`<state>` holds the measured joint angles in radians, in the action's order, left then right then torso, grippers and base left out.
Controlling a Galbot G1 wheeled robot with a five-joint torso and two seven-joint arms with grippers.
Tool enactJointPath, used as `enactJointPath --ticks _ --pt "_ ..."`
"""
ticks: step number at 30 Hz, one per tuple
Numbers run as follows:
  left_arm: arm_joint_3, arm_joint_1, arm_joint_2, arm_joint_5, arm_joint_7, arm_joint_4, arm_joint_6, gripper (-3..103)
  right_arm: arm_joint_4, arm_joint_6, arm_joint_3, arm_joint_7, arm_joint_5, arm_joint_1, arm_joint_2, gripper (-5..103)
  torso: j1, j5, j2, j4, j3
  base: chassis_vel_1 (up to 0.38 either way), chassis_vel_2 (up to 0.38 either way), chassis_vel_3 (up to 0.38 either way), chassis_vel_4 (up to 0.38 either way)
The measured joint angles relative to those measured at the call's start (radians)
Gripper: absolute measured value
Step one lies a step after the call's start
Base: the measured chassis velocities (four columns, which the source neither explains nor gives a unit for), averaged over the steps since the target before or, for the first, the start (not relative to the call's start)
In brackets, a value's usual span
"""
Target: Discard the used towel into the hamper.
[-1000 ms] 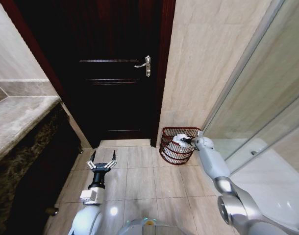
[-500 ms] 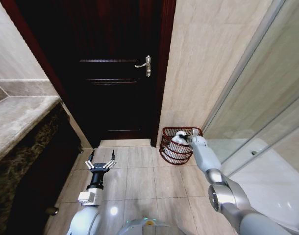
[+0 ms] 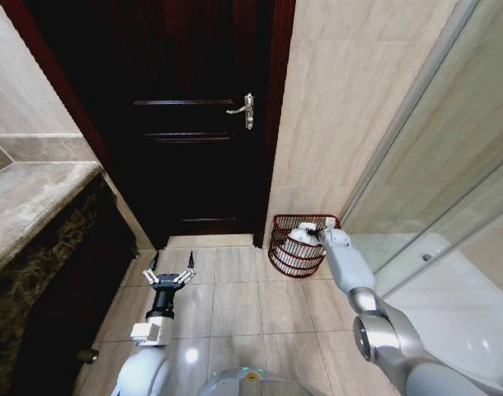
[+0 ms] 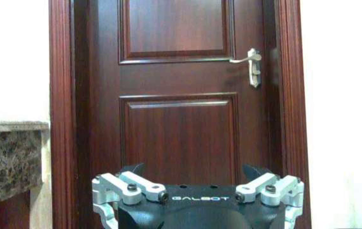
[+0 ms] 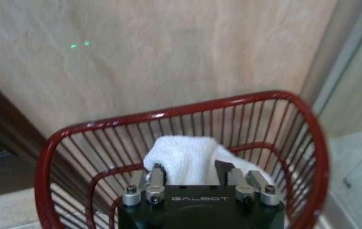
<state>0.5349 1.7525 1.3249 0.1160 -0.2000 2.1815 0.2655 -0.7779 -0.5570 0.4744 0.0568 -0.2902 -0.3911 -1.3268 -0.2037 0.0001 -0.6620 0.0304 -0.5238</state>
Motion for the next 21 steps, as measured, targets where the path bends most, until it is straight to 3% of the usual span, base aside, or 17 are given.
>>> enactJointPath --ticks 1,3,5,9,10,12,17,21 --pt "0.0 0.0 0.0 0.0 0.0 0.0 0.0 100 0.0 0.0 0.0 0.0 0.0 0.0 0.0 50 0.0 0.0 0.0 0.0 0.0 0.0 0.0 0.0 0.0" --pt "0.004 -0.001 -0.004 0.009 0.009 0.001 0.003 100 -0.062 -0.024 -0.009 -0.007 -0.031 -0.021 0.037 61 0.0 0.0 0.0 0.0 0.0 0.0 0.0 0.0 0.0" --pt "0.004 -0.002 -0.004 0.011 0.014 0.0 0.005 100 -0.09 -0.032 -0.016 -0.012 -0.05 -0.033 0.054 61 0.0 0.0001 0.0 -0.0003 0.0 0.0 0.0 0.0 0.0" --pt "-0.005 -0.014 -0.002 0.018 0.026 -0.011 0.008 100 -0.193 -0.028 -0.04 -0.026 -0.13 -0.084 0.122 83 0.0 0.0 0.0 -0.0005 0.0 0.0 0.0 0.0 0.0" --pt "-0.005 -0.014 -0.002 0.018 0.026 -0.011 0.008 100 -0.193 -0.028 -0.04 -0.026 -0.13 -0.084 0.122 83 0.0 0.0 0.0 -0.0005 0.0 0.0 0.0 0.0 0.0" --pt "-0.009 -0.018 0.0 0.018 0.029 -0.016 0.008 100 -0.221 0.009 -0.048 -0.003 -0.157 -0.105 0.149 93 0.0 0.0 0.0 -0.0003 0.0 0.0 0.0 0.0 0.0" --pt "-0.016 -0.021 0.002 0.018 0.033 -0.019 0.008 100 -0.267 0.066 -0.052 0.063 -0.2 -0.138 0.18 100 0.0 0.0 0.0 -0.0002 0.0 0.0 0.0 0.0 0.0" --pt "-0.011 -0.023 0.008 0.018 0.033 -0.019 0.008 100 -0.374 0.071 -0.043 0.014 -0.256 -0.187 0.195 100 0.0 -0.0001 0.0 0.0001 0.0 0.0 0.0 0.0 0.0"
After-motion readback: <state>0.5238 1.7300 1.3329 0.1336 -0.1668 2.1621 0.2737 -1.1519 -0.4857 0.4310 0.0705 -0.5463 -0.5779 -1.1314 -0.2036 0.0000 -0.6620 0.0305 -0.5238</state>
